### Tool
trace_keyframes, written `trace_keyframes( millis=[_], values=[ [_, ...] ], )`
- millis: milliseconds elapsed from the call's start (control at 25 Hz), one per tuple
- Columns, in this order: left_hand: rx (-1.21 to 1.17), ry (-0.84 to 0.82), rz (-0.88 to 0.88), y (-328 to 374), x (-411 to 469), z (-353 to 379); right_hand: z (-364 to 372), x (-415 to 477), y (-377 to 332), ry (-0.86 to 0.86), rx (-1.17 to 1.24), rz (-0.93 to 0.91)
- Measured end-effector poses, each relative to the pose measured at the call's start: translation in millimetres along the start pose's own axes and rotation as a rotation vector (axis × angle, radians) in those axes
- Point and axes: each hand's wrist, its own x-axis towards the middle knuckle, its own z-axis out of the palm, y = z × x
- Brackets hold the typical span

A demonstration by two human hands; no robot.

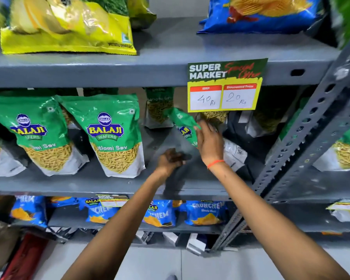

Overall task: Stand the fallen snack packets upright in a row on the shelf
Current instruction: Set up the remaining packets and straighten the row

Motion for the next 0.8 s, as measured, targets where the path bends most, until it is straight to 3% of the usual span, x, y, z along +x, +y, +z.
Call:
trace_keyframes(
  millis=[160, 320, 520, 640, 800],
  values=[
    [-0.020, -0.178, 0.065, 31, 9, 5, -18, 20, -1, 0.123, 0.366, 0.116],
    [0.068, -0.215, 0.127, 42, 21, -12, -25, 19, -6, 0.097, 0.612, 0.310],
    [0.099, -0.213, 0.207, 47, 20, -3, -13, 9, 37, 0.215, 0.658, 0.720],
    [0.140, -0.304, 0.232, 52, 19, 10, 7, -26, 51, 0.111, 0.791, 0.834],
    [0.163, -0.380, 0.159, 47, 8, 17, 10, -39, 55, -0.058, 0.947, 0.812]
  ],
)
